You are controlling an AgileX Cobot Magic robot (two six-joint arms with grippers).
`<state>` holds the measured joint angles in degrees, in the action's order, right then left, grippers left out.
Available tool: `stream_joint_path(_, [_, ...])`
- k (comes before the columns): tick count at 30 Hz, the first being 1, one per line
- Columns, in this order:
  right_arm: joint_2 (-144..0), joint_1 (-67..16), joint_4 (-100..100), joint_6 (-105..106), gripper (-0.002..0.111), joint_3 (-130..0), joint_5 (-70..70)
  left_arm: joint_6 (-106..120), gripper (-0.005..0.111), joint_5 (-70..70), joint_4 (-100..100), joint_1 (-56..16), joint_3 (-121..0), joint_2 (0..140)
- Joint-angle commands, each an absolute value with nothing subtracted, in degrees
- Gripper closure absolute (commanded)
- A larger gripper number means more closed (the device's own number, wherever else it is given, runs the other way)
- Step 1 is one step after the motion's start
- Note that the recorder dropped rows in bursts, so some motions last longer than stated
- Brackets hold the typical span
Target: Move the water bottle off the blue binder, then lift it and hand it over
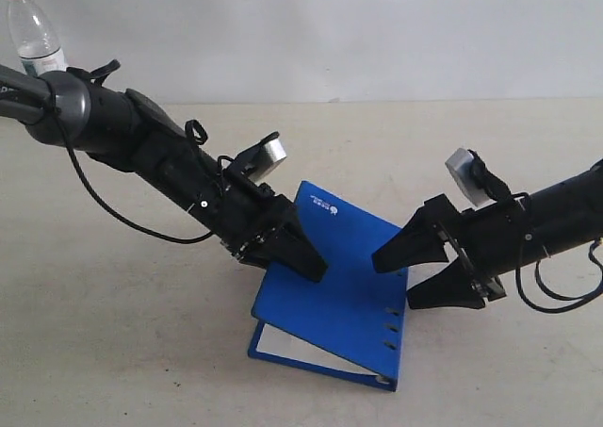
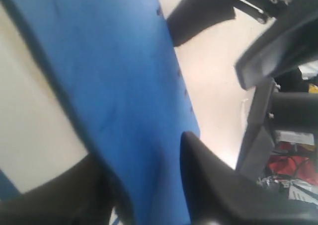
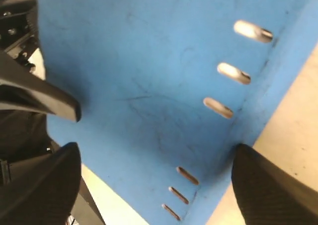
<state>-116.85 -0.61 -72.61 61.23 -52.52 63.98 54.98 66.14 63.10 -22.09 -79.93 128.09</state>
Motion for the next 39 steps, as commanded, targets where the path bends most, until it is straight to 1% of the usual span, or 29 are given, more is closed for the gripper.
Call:
stream_joint_path(1, [-116.5, -0.7, -73.8, 62.0, 0.034, -52.6, 65.2, 52.7, 0.076, 61.3, 62.8, -22.3, -80.0, 128.4])
stream_joint_path(2, [-116.5, -0.7, -73.8, 62.1, 0.034, -52.6, 65.2, 52.7, 0.083, 61.0, 62.7, -22.3, -80.0, 128.4])
stream_joint_path(4, [-116.5, -0.7, -73.8, 63.9, 0.034, -52.6, 65.2, 54.7, 0.102, 61.2, 62.7, -22.3, -80.0, 128.4])
stream_joint_path(7, [-116.5, -0.6, -73.9, 67.0, 0.034, -52.6, 65.2, 58.0, 0.102, 61.5, 62.7, -22.3, -80.0, 128.4])
stream_joint_path(9, [-116.5, -0.6, -73.6, 68.7, 0.034, -52.6, 65.2, 65.1, 0.102, 66.6, 65.2, -21.9, -80.0, 128.0])
stream_joint_path(10, [-116.5, -0.6, -73.6, 70.6, 0.034, -52.6, 65.0, 71.4, 0.102, 70.0, 69.7, -21.2, -80.0, 127.7])
stream_joint_path(13, [-116.5, -0.6, -73.0, 73.4, 0.034, -52.6, 62.3, 71.3, 0.102, 70.0, 75.4, -20.3, -79.9, 126.3])
stream_joint_path(18, [-116.5, -0.6, -72.8, 75.6, 0.034, -52.6, 57.0, 71.3, 0.102, 70.0, 73.7, -19.7, -79.9, 123.4])
stream_joint_path(21, [-116.5, -0.6, -78.1, 81.4, 0.034, -52.6, 59.4, 71.3, 0.102, 70.0, 74.0, -19.7, -79.9, 123.1])
stream_joint_path(24, [-116.5, -0.6, -84.6, 89.1, 0.034, -52.6, 65.1, 71.3, 0.102, 70.0, 74.0, -19.7, -79.9, 123.1])
stream_joint_path(27, [-116.5, -0.6, -90.0, 92.3, 0.034, -52.6, 70.0, 71.3, 0.102, 70.0, 74.0, -19.7, -79.9, 123.1])
stream_joint_path(33, [-116.5, -1.1, -92.2, 93.6, 0.035, -52.6, 70.0, 71.3, 0.102, 70.0, 74.0, -19.7, -79.9, 123.2])
stream_joint_path(34, [-116.5, -1.4, -92.1, 93.6, 0.039, -52.6, 70.0, 71.3, 0.102, 70.0, 74.1, -19.7, -79.9, 123.2])
stream_joint_path(35, [-116.5, -2.1, -91.9, 93.6, 0.046, -52.6, 70.0, 70.5, 0.102, 70.0, 74.1, -19.7, -79.9, 123.2])
stream_joint_path(37, [-116.5, -3.2, -91.6, 94.5, 0.065, -52.6, 70.0, 68.5, 0.102, 70.0, 73.3, -19.7, -79.9, 123.2])
stream_joint_path(38, [-116.5, -3.8, -91.1, 95.4, 0.078, -52.6, 70.0, 68.5, 0.102, 70.0, 72.6, -19.7, -79.9, 123.2])
stream_joint_path(39, [-116.5, -4.4, -91.0, 96.4, 0.087, -52.6, 70.0, 68.5, 0.102, 70.0, 71.7, -19.7, -79.9, 123.2])
